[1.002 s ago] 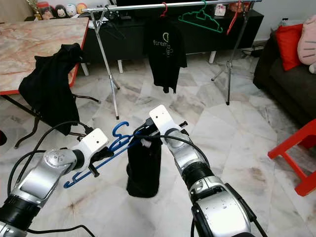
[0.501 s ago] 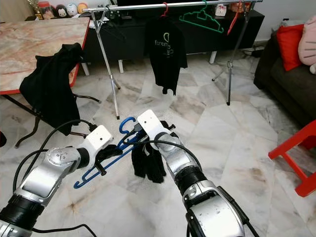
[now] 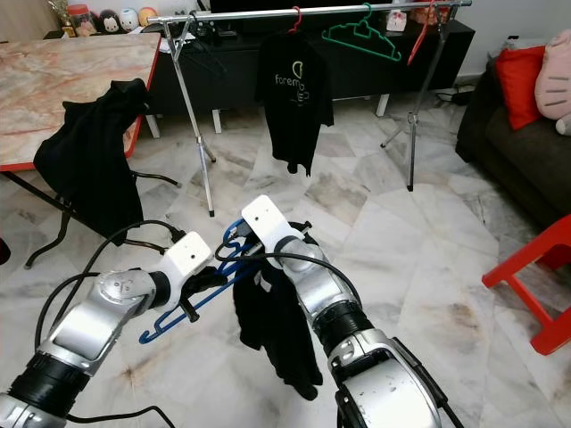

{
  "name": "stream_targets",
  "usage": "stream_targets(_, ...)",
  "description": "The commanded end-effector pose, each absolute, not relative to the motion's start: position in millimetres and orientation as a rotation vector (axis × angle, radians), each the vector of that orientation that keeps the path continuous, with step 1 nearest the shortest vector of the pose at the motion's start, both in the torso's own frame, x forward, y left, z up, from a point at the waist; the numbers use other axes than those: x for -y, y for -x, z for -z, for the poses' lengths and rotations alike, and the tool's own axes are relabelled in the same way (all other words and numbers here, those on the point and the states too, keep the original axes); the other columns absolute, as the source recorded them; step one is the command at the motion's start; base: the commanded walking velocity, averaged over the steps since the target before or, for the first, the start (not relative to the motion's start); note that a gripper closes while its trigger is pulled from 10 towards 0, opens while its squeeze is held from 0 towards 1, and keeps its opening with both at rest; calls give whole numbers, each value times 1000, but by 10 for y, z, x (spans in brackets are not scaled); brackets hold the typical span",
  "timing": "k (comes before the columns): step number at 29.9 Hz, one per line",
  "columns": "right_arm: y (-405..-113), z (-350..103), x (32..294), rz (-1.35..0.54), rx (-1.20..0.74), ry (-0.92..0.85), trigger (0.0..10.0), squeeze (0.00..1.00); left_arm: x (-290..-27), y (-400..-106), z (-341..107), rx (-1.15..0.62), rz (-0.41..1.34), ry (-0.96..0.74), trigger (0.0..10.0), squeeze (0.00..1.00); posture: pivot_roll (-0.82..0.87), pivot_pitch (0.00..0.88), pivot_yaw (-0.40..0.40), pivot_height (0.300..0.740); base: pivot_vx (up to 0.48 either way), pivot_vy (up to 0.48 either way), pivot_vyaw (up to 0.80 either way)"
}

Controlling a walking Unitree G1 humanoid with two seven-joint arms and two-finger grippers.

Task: Hang hanger

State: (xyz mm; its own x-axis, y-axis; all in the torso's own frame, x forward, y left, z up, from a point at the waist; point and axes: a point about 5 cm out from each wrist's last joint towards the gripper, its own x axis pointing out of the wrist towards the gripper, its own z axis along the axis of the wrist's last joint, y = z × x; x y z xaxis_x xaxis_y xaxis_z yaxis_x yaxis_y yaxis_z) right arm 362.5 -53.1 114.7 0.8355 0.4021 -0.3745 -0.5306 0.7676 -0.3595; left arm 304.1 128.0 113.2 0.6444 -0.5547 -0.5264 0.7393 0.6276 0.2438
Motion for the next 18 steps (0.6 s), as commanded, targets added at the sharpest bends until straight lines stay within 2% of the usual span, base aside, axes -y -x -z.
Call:
stream_targets(1,-3618,-1237,465,-554,-239,487,10000,0,-1217,-3026,-1145,-429,802,-485,10000,0,-25,30,-33,740,0,0,0)
stream_targets(6,-3610,-1271,495,-582,-238,515,10000,0,-1157,-3010,-1154,-408,822,-481,10000,0,-26,31,-32,740,0,0,0)
stream_targets(14,-3584,-1333,560,-609,-222,600,10000,0,-1134,-3153,-1182,-368,684,-459,10000,0,-35,33,-29,740,0,0,0)
stream_targets(18,-3548,-1348,663,-649,-218,679,10000,0,-1077,-3140,-1192,-353,722,-436,10000,0,-35,33,-29,740,0,0,0)
